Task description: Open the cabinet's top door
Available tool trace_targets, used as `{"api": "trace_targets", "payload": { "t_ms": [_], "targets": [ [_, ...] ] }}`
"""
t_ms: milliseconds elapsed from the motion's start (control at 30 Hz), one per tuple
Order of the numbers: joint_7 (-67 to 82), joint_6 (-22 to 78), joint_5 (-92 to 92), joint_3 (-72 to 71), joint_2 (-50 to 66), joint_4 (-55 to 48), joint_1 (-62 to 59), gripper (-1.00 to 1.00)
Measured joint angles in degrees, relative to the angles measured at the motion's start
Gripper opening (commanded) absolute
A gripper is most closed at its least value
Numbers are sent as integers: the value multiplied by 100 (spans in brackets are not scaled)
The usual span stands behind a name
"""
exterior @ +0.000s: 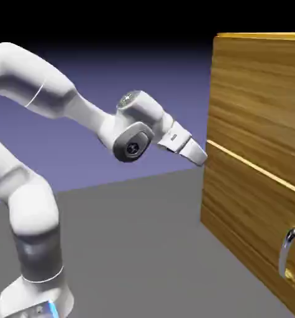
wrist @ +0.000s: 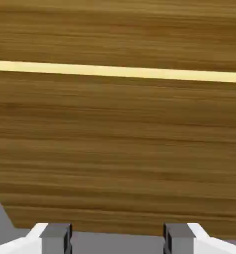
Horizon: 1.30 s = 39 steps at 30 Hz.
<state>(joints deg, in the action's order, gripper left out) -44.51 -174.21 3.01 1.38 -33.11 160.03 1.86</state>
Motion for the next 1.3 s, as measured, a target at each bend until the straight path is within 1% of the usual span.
{"api": "trace_targets", "payload": {
  "t_ms": [1300],
  "targets": [
    [-6646,-646,9718,4460,-1458,-3135,3794,0]
  ]
}}
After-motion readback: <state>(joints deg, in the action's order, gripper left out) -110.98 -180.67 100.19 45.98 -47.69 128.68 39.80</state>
